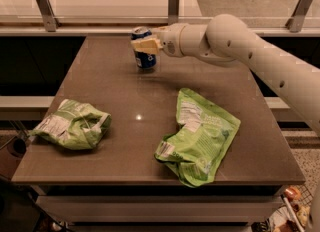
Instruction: Knock pepsi can over
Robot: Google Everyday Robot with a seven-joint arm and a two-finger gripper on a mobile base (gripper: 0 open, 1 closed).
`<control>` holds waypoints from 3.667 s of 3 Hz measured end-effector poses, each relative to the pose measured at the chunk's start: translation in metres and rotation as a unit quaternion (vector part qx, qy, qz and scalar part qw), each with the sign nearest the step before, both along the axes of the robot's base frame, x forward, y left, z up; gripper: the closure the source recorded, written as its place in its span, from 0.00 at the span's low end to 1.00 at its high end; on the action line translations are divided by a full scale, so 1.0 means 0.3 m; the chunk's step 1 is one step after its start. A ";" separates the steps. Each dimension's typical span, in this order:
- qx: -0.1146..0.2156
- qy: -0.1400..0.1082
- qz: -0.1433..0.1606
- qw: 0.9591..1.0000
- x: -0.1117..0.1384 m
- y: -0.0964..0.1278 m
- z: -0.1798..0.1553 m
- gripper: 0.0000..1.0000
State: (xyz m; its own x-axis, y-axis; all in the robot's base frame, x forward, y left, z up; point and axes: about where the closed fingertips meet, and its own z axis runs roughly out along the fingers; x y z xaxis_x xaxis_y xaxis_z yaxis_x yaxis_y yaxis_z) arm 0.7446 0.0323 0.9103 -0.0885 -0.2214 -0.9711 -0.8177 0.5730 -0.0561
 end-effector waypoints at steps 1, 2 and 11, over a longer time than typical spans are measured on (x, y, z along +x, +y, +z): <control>-0.056 0.020 0.001 0.998 0.023 -0.045 0.023 1.00; -0.112 0.040 -0.002 0.993 0.043 -0.088 0.021 1.00; -0.331 0.082 0.071 0.938 0.024 0.165 -0.237 0.59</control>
Offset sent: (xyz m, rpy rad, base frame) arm 0.0201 -0.0520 0.0088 -0.3655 0.1269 -0.0234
